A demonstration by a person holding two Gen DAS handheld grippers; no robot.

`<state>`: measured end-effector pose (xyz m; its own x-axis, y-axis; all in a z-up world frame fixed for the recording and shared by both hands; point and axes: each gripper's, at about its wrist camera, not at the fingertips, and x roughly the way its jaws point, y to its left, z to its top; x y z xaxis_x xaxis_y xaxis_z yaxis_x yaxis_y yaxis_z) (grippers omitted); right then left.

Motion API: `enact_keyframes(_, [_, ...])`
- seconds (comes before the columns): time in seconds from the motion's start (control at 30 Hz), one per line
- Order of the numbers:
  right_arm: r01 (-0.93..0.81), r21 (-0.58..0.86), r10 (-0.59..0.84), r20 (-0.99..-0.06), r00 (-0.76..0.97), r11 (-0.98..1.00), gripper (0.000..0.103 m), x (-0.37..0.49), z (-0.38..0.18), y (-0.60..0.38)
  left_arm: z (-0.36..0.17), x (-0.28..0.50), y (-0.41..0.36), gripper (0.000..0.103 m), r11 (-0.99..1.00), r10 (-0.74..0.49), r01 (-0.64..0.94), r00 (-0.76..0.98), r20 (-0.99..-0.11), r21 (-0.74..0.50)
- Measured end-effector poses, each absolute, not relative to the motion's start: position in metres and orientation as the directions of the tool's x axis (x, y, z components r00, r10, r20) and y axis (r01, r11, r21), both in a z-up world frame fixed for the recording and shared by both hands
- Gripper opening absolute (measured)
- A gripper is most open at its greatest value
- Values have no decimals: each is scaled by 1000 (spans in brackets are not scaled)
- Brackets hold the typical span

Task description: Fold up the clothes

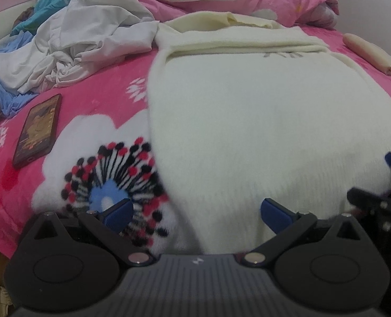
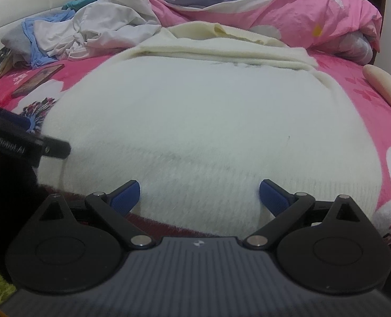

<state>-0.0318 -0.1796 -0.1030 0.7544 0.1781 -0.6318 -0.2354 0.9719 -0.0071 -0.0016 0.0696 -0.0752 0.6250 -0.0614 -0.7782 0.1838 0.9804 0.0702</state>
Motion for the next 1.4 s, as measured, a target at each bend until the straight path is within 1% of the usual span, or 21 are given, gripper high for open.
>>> enact_keyframes(0.3, [-246,43,216,-634,742,968,98,-40,-98,-182,-79,-20,81,102,977,-89,205,628,-773,54])
enact_keyframes(0.4, [-263,62,242,-632,737,963,98,-41,-95,-182,-82,-21,83,98,978,-108,205,630,-769,31])
enact_keyframes(0.6, [-268,77,256,-628,735,960,98,-41,-90,-182,-85,-21,85,86,972,-179,234,630,-755,-34])
enact_keyframes(0.7, [-263,81,254,-627,736,961,98,-39,-88,-182,-87,-21,89,77,968,-212,242,626,-751,-72])
enact_keyframes(0.77, [-262,83,255,-630,734,961,98,-39,-88,-181,-90,-18,92,67,966,-231,236,616,-753,-104])
enact_keyframes(0.87, [-264,82,254,-634,730,961,98,-39,-87,-180,-95,-13,98,60,963,-258,220,600,-757,-154])
enact_keyframes(1.07, [-276,73,258,-635,728,958,98,-39,-85,-176,-104,-7,107,54,954,-298,198,579,-759,-223])
enact_keyframes(1.27, [-283,70,262,-630,731,957,97,-37,-80,-169,-109,-5,114,54,941,-338,206,574,-746,-268])
enact_keyframes(1.4, [-275,40,238,-627,741,961,97,-25,-73,-161,-113,-2,122,53,922,-387,221,550,-739,-318])
